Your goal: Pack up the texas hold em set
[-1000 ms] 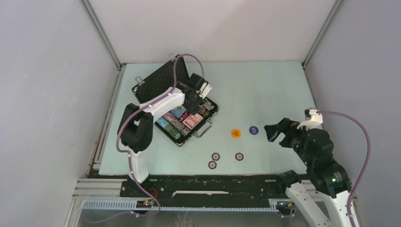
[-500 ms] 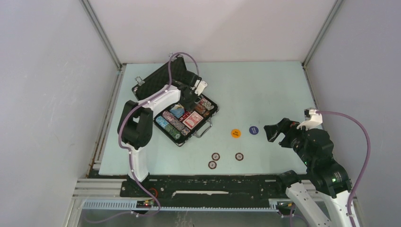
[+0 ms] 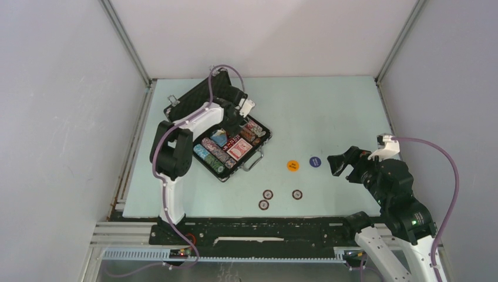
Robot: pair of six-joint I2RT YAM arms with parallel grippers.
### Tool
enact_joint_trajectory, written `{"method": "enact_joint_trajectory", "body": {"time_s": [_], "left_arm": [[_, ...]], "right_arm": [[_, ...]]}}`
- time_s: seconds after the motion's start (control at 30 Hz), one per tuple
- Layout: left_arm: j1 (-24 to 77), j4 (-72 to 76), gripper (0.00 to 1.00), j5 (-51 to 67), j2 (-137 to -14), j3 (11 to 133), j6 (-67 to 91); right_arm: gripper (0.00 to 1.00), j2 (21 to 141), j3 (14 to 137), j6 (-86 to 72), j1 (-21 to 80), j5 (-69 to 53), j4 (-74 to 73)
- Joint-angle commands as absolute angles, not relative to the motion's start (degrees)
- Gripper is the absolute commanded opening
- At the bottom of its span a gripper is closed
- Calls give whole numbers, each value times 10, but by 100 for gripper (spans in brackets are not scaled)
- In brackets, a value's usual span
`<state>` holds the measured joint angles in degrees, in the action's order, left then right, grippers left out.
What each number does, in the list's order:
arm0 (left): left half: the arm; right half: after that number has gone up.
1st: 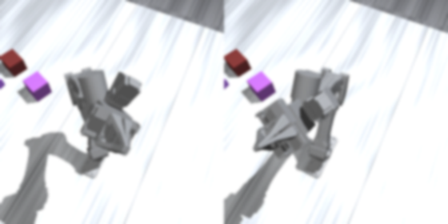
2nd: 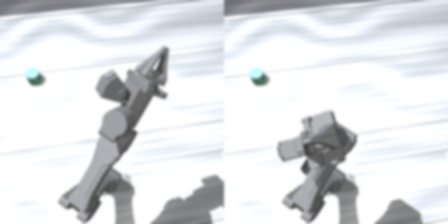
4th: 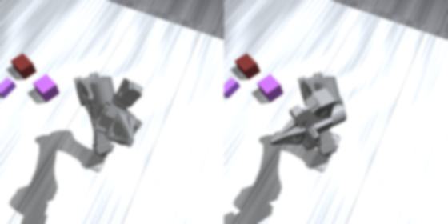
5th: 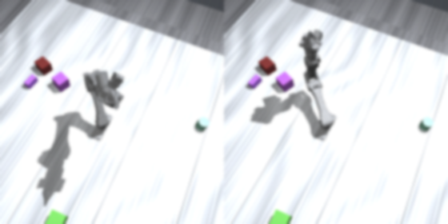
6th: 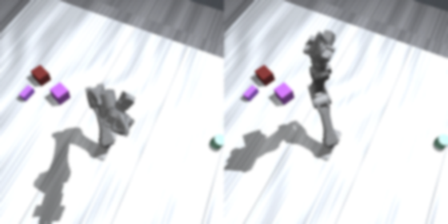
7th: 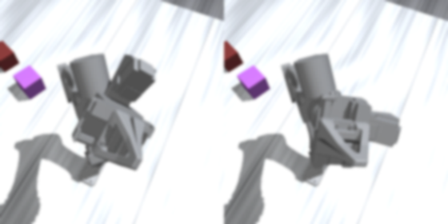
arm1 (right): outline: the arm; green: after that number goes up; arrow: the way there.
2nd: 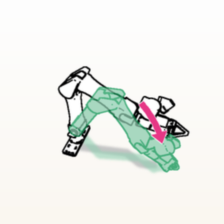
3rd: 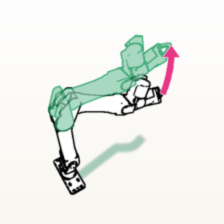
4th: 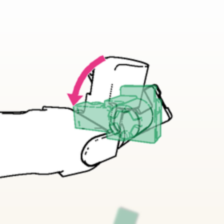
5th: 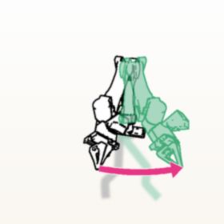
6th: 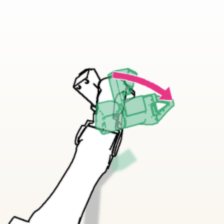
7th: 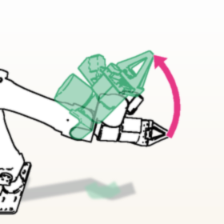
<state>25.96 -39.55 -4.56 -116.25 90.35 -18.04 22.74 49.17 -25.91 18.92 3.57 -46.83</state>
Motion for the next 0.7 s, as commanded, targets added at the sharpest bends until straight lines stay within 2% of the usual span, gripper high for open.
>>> {"method": "enact_joint_trajectory", "body": {"time_s": [0.0, 0.67], "left_arm": [[241, -391, 64, -48, -1175, 959, -196], [225, -401, 90, -30, -1172, 970, -172]], "right_arm": [[100, 233, 490, -248, 193, 34, -449], [100, 236, 490, -250, 195, 34, -451]]}}
